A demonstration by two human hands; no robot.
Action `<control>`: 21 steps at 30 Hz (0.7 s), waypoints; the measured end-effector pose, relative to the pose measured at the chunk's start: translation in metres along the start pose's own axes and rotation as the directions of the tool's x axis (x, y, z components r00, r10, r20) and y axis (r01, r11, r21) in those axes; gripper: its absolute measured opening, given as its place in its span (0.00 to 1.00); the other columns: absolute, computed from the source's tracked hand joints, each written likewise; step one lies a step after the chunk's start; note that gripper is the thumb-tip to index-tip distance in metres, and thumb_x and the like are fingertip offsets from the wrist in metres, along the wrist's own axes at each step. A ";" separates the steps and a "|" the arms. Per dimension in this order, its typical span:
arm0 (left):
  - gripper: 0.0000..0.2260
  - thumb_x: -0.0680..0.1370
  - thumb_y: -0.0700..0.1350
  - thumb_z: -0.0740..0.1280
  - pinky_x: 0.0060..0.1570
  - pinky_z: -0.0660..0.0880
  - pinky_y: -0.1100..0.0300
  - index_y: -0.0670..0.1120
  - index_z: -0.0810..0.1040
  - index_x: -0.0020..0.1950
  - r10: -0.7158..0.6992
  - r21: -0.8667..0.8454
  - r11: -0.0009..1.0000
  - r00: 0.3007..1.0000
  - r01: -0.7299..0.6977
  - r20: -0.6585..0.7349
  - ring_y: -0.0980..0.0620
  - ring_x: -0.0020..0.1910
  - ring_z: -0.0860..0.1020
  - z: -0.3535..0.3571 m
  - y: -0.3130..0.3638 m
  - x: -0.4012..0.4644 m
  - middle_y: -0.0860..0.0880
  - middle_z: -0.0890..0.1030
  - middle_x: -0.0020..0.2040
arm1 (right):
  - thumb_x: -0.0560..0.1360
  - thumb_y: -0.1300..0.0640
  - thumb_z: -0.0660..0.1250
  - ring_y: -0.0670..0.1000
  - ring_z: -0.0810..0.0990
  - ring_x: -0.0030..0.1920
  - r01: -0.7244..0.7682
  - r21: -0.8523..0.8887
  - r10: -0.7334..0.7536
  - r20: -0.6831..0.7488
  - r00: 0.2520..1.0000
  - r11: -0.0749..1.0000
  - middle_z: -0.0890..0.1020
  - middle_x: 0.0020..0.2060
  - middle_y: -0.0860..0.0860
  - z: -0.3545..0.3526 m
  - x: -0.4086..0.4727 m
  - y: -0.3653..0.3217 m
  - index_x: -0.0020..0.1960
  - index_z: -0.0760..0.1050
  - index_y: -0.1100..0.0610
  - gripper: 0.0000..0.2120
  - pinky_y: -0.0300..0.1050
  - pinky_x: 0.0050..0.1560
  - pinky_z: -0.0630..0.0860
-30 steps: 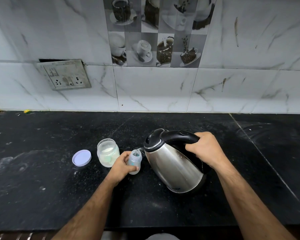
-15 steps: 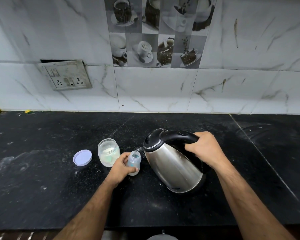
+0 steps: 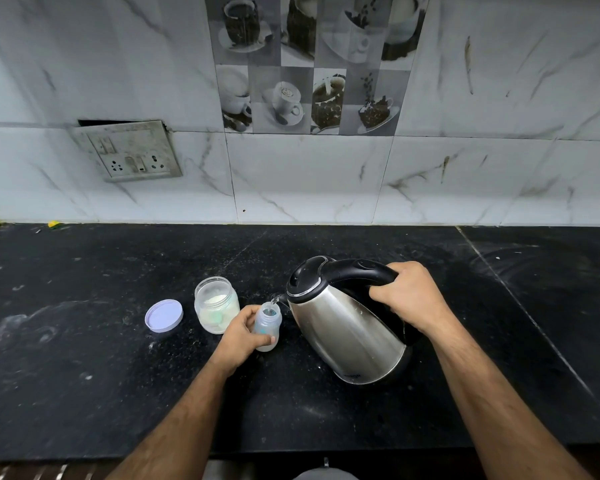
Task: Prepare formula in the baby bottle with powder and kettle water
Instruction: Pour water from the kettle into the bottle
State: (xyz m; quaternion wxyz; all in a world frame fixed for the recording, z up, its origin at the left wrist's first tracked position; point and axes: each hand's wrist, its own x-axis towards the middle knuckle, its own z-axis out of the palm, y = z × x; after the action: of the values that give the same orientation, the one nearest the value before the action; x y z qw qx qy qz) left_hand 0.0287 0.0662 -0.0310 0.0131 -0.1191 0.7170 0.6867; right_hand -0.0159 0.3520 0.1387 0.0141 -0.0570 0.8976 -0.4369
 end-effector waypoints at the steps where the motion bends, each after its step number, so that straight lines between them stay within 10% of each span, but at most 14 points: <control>1: 0.25 0.67 0.25 0.74 0.57 0.76 0.58 0.45 0.75 0.57 0.001 0.003 1.000 1.000 -0.001 -0.003 0.52 0.53 0.81 0.000 0.000 0.000 0.47 0.83 0.54 | 0.62 0.61 0.71 0.51 0.71 0.24 0.000 -0.005 0.000 0.004 1.000 1.000 0.73 0.19 0.48 -0.001 0.000 0.000 0.29 0.73 0.57 0.07 0.44 0.30 0.68; 21: 0.25 0.67 0.25 0.73 0.55 0.77 0.61 0.45 0.75 0.57 0.005 -0.001 1.000 1.000 -0.005 -0.007 0.54 0.53 0.81 0.004 0.000 -0.001 0.47 0.83 0.56 | 0.63 0.62 0.72 0.49 0.70 0.23 -0.008 -0.009 0.008 0.029 1.000 1.000 0.72 0.18 0.46 -0.005 -0.001 -0.003 0.27 0.71 0.55 0.12 0.43 0.31 0.66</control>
State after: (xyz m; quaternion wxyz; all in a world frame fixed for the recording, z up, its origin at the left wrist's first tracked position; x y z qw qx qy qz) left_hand 0.0287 0.0702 -0.0315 0.0090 -0.1196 0.7171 0.6866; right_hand -0.0145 0.3540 0.1441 0.0289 -0.0598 0.8995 -0.4319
